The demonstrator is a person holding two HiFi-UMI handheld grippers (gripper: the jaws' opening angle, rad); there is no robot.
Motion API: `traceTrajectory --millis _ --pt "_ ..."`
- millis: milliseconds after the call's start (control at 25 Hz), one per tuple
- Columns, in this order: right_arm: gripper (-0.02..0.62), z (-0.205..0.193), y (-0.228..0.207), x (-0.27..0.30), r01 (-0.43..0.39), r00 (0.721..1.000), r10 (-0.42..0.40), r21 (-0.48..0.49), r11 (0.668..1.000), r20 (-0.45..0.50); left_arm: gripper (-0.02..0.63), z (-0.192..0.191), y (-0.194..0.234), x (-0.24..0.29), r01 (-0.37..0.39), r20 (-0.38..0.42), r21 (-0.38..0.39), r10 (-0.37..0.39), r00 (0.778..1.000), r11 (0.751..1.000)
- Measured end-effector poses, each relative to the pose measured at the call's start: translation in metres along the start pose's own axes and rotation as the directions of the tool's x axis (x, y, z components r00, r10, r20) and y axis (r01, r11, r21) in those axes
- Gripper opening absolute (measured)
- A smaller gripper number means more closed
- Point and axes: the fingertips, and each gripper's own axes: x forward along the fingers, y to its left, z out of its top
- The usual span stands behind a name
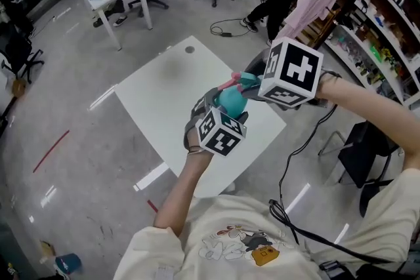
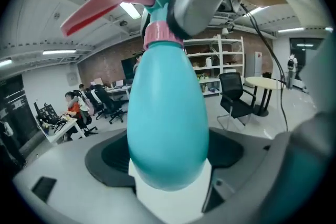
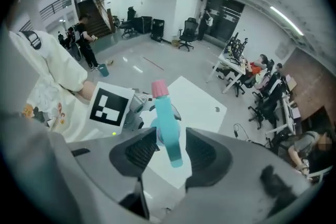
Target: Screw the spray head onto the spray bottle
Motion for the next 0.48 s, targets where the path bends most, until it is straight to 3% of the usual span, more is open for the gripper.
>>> traceTrajectory --millis 200,240,280,320,360,440,480 --pt "0.215 -0.012 0.005 -0.014 -0.034 0.999 0.035 -0.086 0.996 0.01 0.405 -0.024 -0.005 0.004 0.141 -0.017 0.029 -0.14 0.99 0.99" --pt "0.215 -0.009 0.007 -0.019 -0.021 0.999 0.027 -0.148 0.989 0.037 0.405 -0.03 -0.01 0.003 0.208 -0.013 0.055 -0.207 0.978 0.977" --pt "0.215 -0.003 0.011 -0.025 0.001 0.997 0.017 -0.236 0.972 0.075 0.405 -0.037 -0.019 -0.002 0.303 -0.012 0.099 -0.303 0.953 0.948" --pt "0.215 0.004 0.018 -0.033 0.029 0.993 0.011 -0.342 0.939 0.115 0.405 -0.043 -0.032 -0.009 0.42 -0.019 0.16 -0.423 0.906 0.893" --pt "0.215 0.01 0.027 -0.041 0.054 0.99 0.013 -0.456 0.888 0.143 0.405 -0.05 -0.046 -0.019 0.54 -0.034 0.224 -0.547 0.837 0.812" --pt "0.215 0.012 0.05 -0.054 0.059 0.988 0.047 -0.651 0.757 0.144 0.405 -0.058 -0.072 -0.041 0.726 -0.056 0.283 -0.745 0.664 0.626" --pt "0.215 0.01 0.062 -0.057 0.043 0.989 0.073 -0.716 0.696 0.13 0.405 -0.059 -0.079 -0.051 0.79 -0.049 0.271 -0.812 0.582 0.55"
